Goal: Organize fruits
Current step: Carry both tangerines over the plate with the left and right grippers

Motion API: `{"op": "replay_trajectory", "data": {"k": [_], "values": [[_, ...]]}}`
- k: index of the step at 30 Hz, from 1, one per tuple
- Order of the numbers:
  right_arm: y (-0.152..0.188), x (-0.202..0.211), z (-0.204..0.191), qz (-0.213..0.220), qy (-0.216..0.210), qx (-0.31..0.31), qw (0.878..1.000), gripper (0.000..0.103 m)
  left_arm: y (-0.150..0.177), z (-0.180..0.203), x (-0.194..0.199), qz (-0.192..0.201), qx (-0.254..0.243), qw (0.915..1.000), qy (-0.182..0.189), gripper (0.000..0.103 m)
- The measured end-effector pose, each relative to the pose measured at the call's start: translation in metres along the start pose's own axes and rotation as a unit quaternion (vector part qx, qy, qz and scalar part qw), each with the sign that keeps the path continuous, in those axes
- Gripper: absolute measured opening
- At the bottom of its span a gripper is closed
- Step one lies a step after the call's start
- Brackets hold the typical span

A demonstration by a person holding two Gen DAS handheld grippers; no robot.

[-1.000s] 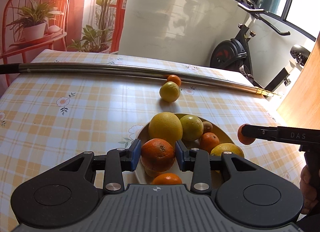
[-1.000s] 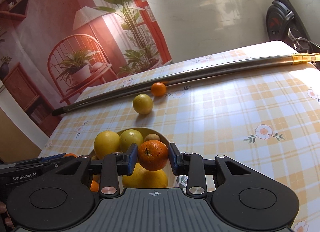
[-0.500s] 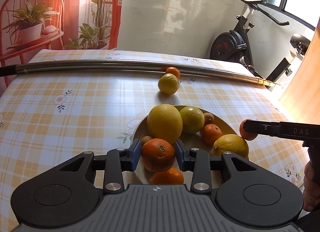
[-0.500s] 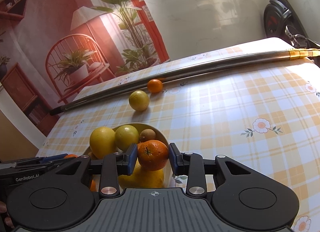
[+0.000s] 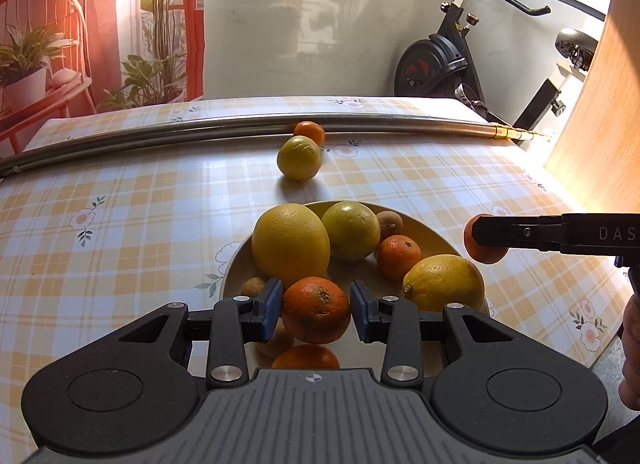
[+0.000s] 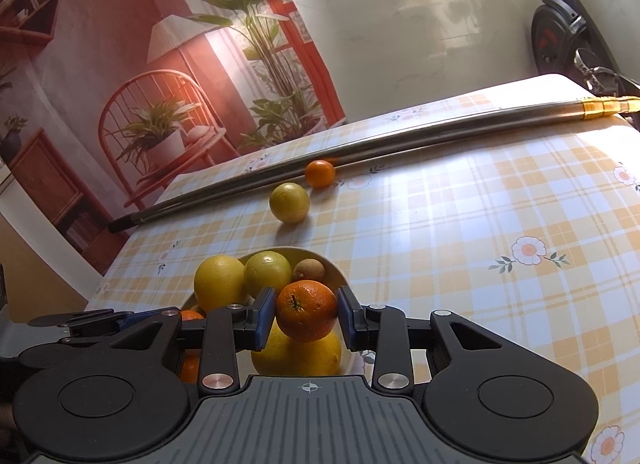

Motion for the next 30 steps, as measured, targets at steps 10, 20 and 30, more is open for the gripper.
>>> {"op": "replay_trajectory", "data": {"k": [10,20,30], "values": [[0.006,0.012,-0.004,-0.006,0.0,0.002,1.0,0.031,0.0,0.007,-0.005,-0.009,-0.01,0.9999,0.008,0.039],[0.009,0.006,-0.014,-0.019,-0.012,0.024,0.999,0.031,0.004,0.006,-0.006,-0.01,-0.001,0.9999,0.013,0.039],[0.012,0.007,-0.016,-0.022,-0.017,0.025,0.999,0.034,0.002,-0.006,0.015,0.03,0.033,0.9989,-0.014,0.039]]}}
Point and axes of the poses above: each gripper's, at about its wrist camera, not at the fingertips, and x roughly against the way its jaws point, z to its right, y to its underside, the point moved 6 cm from there along -x, roughly the way its jaws point, and after that the axes turned 2 degrees about x, right-handed, at the moved point
